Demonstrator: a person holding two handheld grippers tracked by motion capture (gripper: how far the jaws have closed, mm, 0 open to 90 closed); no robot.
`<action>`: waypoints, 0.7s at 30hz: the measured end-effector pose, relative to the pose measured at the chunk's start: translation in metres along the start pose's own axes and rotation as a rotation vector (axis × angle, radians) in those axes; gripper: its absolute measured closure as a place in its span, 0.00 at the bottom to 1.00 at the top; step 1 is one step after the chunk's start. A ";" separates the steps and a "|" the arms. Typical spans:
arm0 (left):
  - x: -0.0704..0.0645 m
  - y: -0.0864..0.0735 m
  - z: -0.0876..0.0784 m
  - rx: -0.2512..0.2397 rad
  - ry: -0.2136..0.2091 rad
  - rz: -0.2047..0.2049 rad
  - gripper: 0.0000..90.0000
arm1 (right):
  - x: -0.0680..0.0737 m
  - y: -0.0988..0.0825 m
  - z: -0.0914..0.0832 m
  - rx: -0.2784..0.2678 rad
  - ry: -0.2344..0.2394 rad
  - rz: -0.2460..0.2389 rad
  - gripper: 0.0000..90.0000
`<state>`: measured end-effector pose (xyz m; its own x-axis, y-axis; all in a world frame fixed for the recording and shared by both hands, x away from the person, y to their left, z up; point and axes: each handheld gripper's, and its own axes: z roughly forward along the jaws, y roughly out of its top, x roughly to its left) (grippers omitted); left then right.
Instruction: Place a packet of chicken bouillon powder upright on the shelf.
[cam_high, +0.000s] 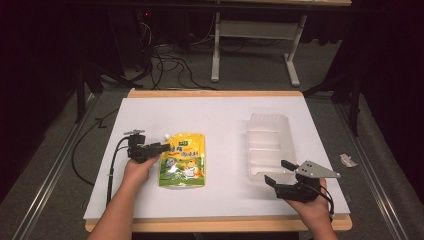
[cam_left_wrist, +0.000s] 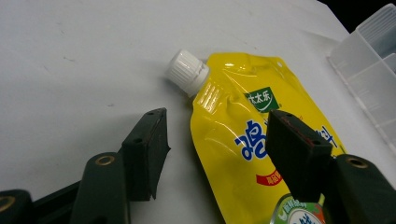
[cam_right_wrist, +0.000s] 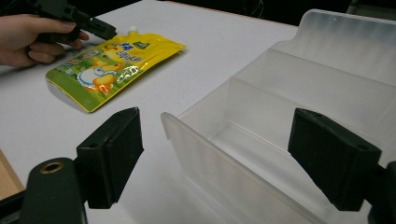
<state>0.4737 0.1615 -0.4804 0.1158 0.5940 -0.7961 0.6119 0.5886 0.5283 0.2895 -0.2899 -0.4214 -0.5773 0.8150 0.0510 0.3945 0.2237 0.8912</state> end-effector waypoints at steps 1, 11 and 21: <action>0.001 0.001 0.000 0.008 -0.006 -0.011 0.44 | 0.000 0.000 0.000 0.001 0.000 0.002 0.21; 0.003 0.004 0.001 0.037 -0.029 -0.068 0.54 | 0.001 0.000 0.000 0.000 -0.001 0.004 0.21; 0.005 0.004 0.001 0.069 -0.033 -0.098 0.60 | 0.001 0.000 0.000 0.001 0.001 0.001 0.21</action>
<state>0.4777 0.1665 -0.4823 0.0784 0.5164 -0.8527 0.6737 0.6031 0.4272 0.2889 -0.2887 -0.4219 -0.5776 0.8146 0.0528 0.3960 0.2231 0.8908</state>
